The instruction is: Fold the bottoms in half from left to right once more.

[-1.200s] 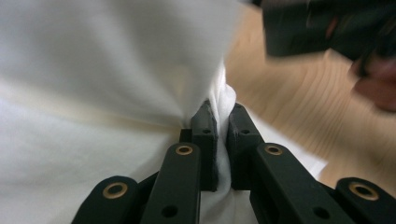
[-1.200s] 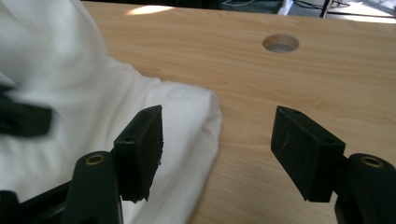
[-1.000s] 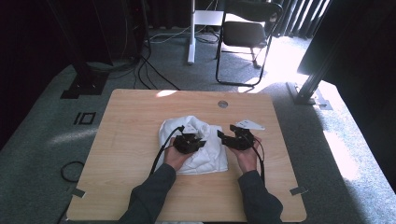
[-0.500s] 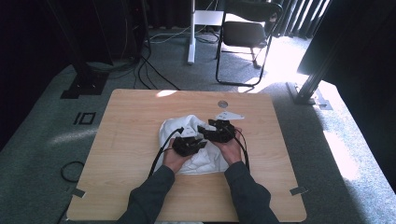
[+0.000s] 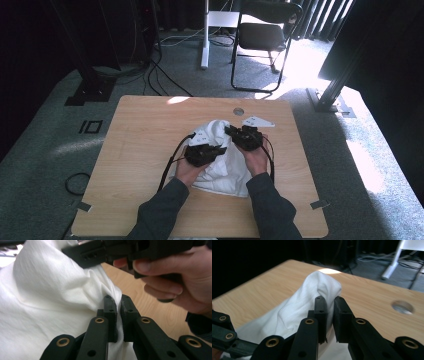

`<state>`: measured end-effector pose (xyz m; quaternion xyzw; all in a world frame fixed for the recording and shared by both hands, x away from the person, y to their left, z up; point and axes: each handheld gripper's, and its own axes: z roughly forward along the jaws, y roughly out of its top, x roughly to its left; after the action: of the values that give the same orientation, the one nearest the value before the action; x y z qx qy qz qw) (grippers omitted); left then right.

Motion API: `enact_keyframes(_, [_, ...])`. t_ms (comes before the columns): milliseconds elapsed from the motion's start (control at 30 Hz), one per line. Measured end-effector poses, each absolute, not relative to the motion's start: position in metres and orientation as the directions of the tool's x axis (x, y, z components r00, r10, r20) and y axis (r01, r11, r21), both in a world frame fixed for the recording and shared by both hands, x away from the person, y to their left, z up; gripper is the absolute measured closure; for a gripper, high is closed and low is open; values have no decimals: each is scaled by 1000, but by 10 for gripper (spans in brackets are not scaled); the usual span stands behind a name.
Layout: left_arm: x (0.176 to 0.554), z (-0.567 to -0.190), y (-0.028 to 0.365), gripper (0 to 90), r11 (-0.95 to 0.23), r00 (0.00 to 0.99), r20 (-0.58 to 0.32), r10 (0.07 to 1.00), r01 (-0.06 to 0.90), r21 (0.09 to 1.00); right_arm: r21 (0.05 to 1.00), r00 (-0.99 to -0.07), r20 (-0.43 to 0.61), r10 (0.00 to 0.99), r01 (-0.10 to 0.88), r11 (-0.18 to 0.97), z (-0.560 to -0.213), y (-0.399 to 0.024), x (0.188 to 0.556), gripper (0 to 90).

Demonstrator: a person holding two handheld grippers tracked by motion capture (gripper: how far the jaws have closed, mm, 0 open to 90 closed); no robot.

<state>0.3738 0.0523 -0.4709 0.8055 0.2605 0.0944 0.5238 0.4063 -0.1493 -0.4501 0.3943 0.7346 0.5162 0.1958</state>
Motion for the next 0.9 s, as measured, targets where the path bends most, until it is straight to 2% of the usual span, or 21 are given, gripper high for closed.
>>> enact_keyframes(33, [378, -481, 46, 857, -336, 854, -154, 496, 352, 874, 909, -604, 108, 790, 382, 167, -451, -151, 405, 821])
enact_keyframes(100, [380, -492, 41, 783, -368, 863, -188, 468, 384, 847, 885, -561, 70, 825, 416, 208, -462, -158, 398, 825])
enact_keyframes(167, [376, -492, 42, 686, -368, 867, -183, 463, 376, 850, 865, -523, 42, 852, 446, 231, -476, -165, 393, 829])
enact_keyframes(233, [372, -482, 50, 623, -327, 873, -194, 447, 361, 873, 848, -509, 74, 858, 485, 214, -490, -175, 392, 827])
enact_keyframes(267, [371, -471, 61, 611, -270, 874, -208, 439, 349, 897, 835, -492, 84, 867, 509, 208, -500, -181, 391, 827])
enact_keyframes(300, [371, -471, 61, 590, -270, 874, -208, 439, 349, 897, 835, -492, 84, 867, 509, 208, -500, -181, 391, 827])
enact_keyframes(333, [373, -459, 77, 571, -203, 871, -218, 440, 333, 921, 800, -455, 102, 885, 566, 198, -519, -191, 392, 827])
enact_keyframes(400, [376, -454, 85, 575, -177, 859, -220, 461, 333, 926, 792, -451, 112, 885, 579, 194, -524, -194, 393, 826])
enact_keyframes(433, [389, -453, 98, 575, -192, 811, -217, 544, 372, 908, 778, -445, 123, 887, 598, 192, -530, -196, 393, 825])
enact_keyframes(467, [395, -456, 101, 614, -210, 793, -220, 568, 398, 893, 764, -433, 128, 892, 616, 190, -538, -199, 392, 816])
enact_keyframes(500, [399, -461, 102, 647, -228, 793, -227, 566, 414, 881, 759, -429, 127, 894, 622, 191, -541, -198, 392, 806])
enact_keyframes(567, [403, -476, 98, 652, -303, 793, -229, 565, 457, 836, 755, -430, 118, 895, 625, 200, -544, -196, 391, 801])
enact_keyframes(700, [394, -500, 84, 634, -398, 809, -183, 558, 455, 797, 744, -430, 116, 895, 635, 208, -548, -190, 398, 807])
enact_keyframes(900, [378, -513, 80, 627, -379, 738, -111, 666, 462, 802, 739, -448, 120, 886, 636, 222, -548, -177, 422, 815])
